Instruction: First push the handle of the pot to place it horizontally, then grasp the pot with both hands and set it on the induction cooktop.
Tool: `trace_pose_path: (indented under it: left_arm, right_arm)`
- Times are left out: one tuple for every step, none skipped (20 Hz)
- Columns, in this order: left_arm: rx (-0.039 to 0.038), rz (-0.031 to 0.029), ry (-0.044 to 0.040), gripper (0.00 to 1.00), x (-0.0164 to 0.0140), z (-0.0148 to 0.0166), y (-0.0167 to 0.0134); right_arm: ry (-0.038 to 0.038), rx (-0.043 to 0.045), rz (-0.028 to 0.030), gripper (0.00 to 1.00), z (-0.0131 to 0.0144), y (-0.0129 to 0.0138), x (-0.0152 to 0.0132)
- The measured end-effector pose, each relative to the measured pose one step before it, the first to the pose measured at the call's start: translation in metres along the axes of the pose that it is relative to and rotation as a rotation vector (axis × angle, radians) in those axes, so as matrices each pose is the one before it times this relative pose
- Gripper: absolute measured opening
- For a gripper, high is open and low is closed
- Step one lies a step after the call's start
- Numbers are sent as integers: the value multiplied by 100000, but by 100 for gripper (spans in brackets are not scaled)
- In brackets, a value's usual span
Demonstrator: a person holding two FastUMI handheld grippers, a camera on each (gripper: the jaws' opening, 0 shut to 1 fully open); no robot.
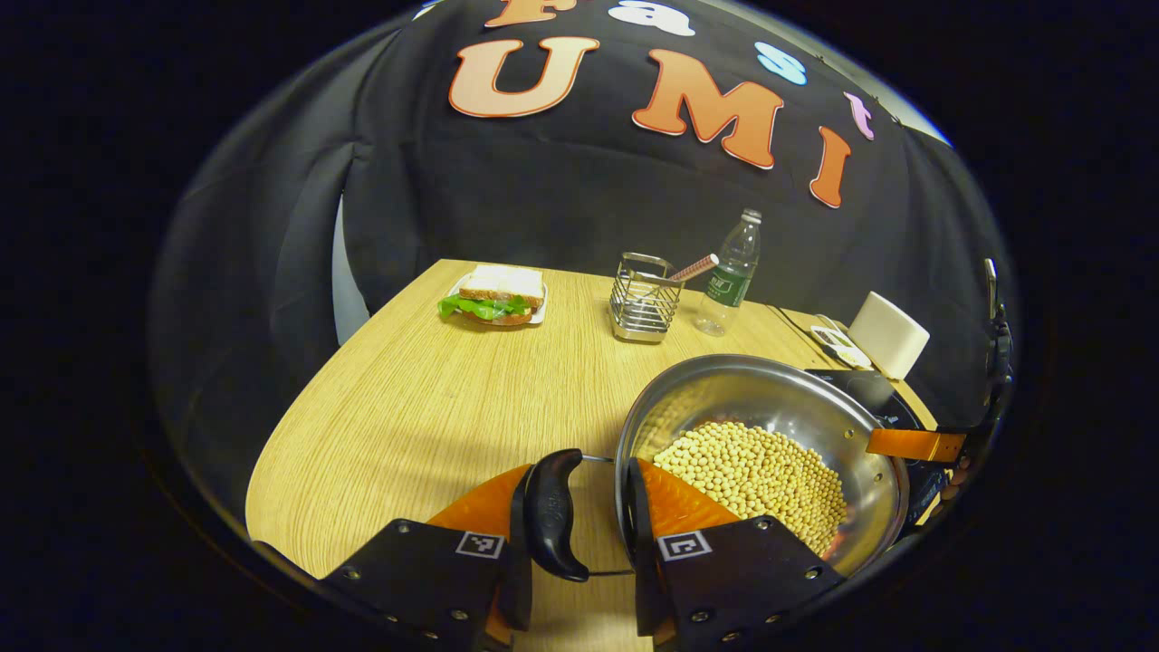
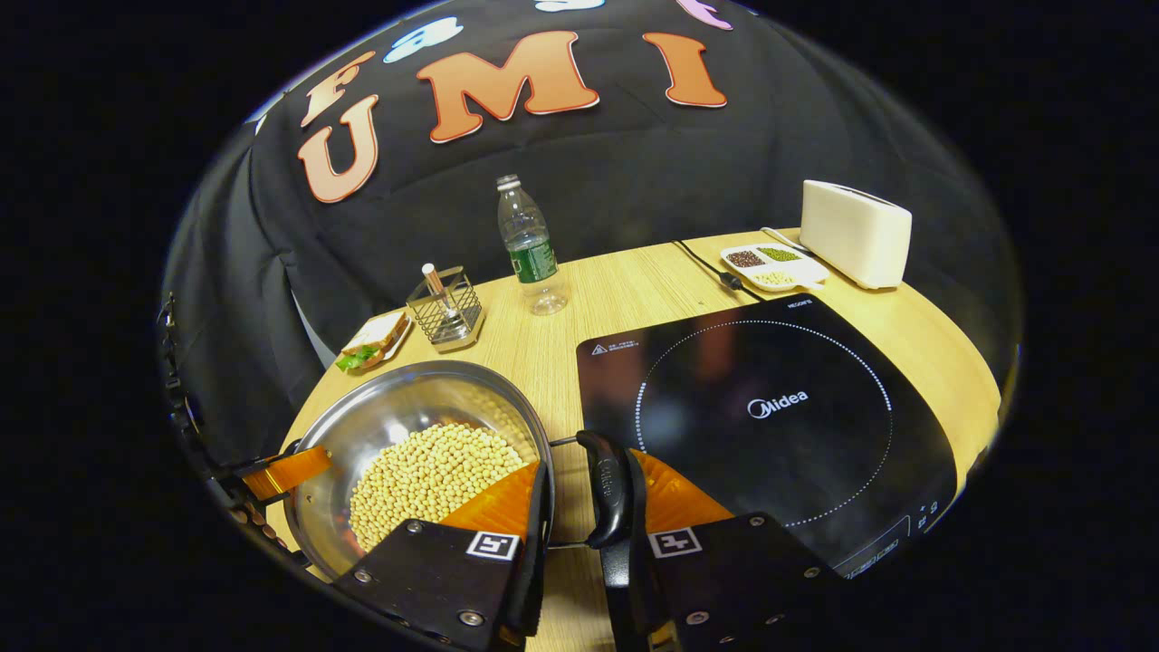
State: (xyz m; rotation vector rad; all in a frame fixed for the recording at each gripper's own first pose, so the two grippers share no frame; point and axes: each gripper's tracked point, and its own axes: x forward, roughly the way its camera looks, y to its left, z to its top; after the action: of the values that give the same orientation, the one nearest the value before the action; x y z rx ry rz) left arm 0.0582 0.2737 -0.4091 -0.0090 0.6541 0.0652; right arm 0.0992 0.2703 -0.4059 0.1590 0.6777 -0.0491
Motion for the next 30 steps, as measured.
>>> trace_pose_path:
  left_arm:
    - [173, 306, -1332, 46, -613, 401, -340]
    - [493, 332, -1401, 46, -707, 532, -411]
    - [528, 353, -1400, 45, -840, 640, -443]
    - [705, 256, -1857, 48, -624, 769, -505]
    - [698, 238, -1138, 46, -523, 668, -624]
    - [622, -85, -1205, 46, -421, 413, -578]
    - [191, -247, -1144, 46, -427, 556, -523]
    - [-247, -325, -691, 46, -373, 325, -662]
    - [-107, -491, -474, 46, -283, 351, -607]
    - [72, -419, -99, 46, -91, 83, -679]
    - [1, -536, -112, 46, -81, 218, -595]
    - [-125, -588, -316, 47, -154, 177, -807]
    - [-210, -587, -163, 46, -81, 199, -670]
    - [-111, -559, -340, 46, -19, 137, -767]
    - [479, -377, -4, 46, 3, 9, -649]
    - [459, -441, -441, 46, 79, 176, -582]
    - [320, -439, -205, 46, -92, 124, -616]
    - [192, -464, -406, 46, -69, 159, -733]
    - [404, -460, -119, 46, 96, 208, -715]
    - [239, -431, -35, 46, 162, 1, -639]
    - [413, -577, 163, 46, 115, 9, -734]
    - [298, -532, 576, 46, 99, -162, -691]
    - [65, -580, 392, 46, 81, -45, -674]
    - [177, -714, 34, 46, 205, 26, -743]
    - [267, -738, -155, 46, 26, 125, -767]
    - [278, -726, 28, 46, 141, 14, -813]
    - [77, -680, 156, 46, 135, 69, -649]
    - [-56, -635, 211, 46, 185, -22, -797]
    - [151, -536, 296, 46, 172, 15, -700]
    - [363, -427, 202, 47, 149, -58, -598]
  right_arm:
    - [-1130, 50, 780, 38, 402, -112, -554]
    - [-1238, 582, 1031, 34, 567, -121, -598]
    - [-766, 532, 923, 34, 462, -155, -611]
    - [-828, 98, 754, 38, 472, -205, -441]
    - [-1098, 370, 546, 38, 488, -264, -523]
    - [-1097, 362, 432, 37, 496, -346, -550]
    - [-1326, 243, 342, 38, 601, -337, -499]
    - [-950, 472, 84, 37, 462, -513, -663]
    - [-640, -325, 80, 37, 276, -582, -482]
    - [-712, 258, -135, 37, 369, -577, -366]
    - [-710, 71, -156, 37, 354, -551, -382]
    - [-770, 197, -178, 37, 469, -584, -345]
    - [-810, 298, -247, 37, 267, -535, -417]
    - [-617, -214, -380, 37, 298, -573, -240]
    - [-345, -482, -289, 37, 148, -606, -291]
    - [-727, 647, -462, 37, 287, -605, -225]
    - [-758, 603, -193, 37, 369, -551, -171]
    - [-164, 488, -206, 37, 161, -596, -216]
    - [-468, 571, -279, 37, 174, -551, -70]
    - [-283, 542, -449, 37, 132, -651, -162]
    - [-231, 652, -497, 37, 99, -648, -164]
    - [-85, 686, -364, 37, 143, -624, -116]
    - [46, 686, -191, 37, 82, -667, -90]
    - [-134, 1154, -141, 37, 210, -644, -76]
    - [-501, 865, -160, 37, 316, -654, -143]
    - [-412, 344, -268, 37, 228, -590, -135]
    - [-728, 475, -487, 37, 266, -639, -202]
    - [-610, 271, -560, 37, 297, -612, -30]
    - [-348, 172, -573, 37, 93, -586, -57]
    - [-161, 388, -543, 37, 187, -654, -21]
